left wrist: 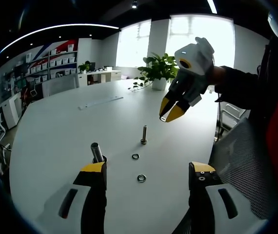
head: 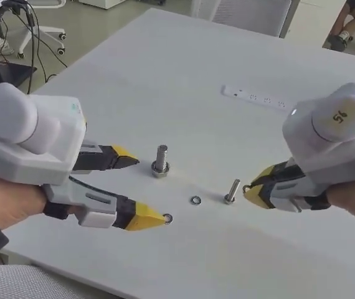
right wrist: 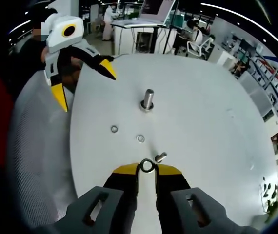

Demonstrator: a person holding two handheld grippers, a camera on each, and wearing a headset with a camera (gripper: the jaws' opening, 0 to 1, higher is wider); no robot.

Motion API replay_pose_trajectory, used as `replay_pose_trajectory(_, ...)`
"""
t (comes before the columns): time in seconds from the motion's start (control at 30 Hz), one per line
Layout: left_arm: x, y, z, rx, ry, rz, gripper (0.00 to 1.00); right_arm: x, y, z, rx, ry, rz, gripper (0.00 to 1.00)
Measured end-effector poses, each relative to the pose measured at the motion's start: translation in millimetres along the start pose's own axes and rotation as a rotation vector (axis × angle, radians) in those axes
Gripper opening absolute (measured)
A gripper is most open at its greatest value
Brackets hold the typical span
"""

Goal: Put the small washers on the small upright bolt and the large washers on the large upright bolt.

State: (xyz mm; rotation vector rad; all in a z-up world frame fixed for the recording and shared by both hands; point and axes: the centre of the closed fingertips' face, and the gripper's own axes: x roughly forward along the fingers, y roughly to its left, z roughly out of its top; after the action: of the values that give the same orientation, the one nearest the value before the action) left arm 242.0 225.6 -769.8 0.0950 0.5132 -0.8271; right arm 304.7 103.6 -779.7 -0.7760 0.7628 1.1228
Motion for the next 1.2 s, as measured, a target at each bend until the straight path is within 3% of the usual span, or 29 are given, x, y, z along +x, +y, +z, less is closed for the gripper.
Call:
replay_pose_trajectory(0.37,-1.3,0.4,-1.4,-0.004,0.002,0.002,0.68,9.4,-17.8,13.4,-0.038,0.017,-0.015,0.13)
replay_pose_trajectory(1.2,-2.4,1.6,-4.0,-0.015,0.003,0.001,0.67,37.0,-23.6,1.6,-0.069,0.107,0.059,0.14)
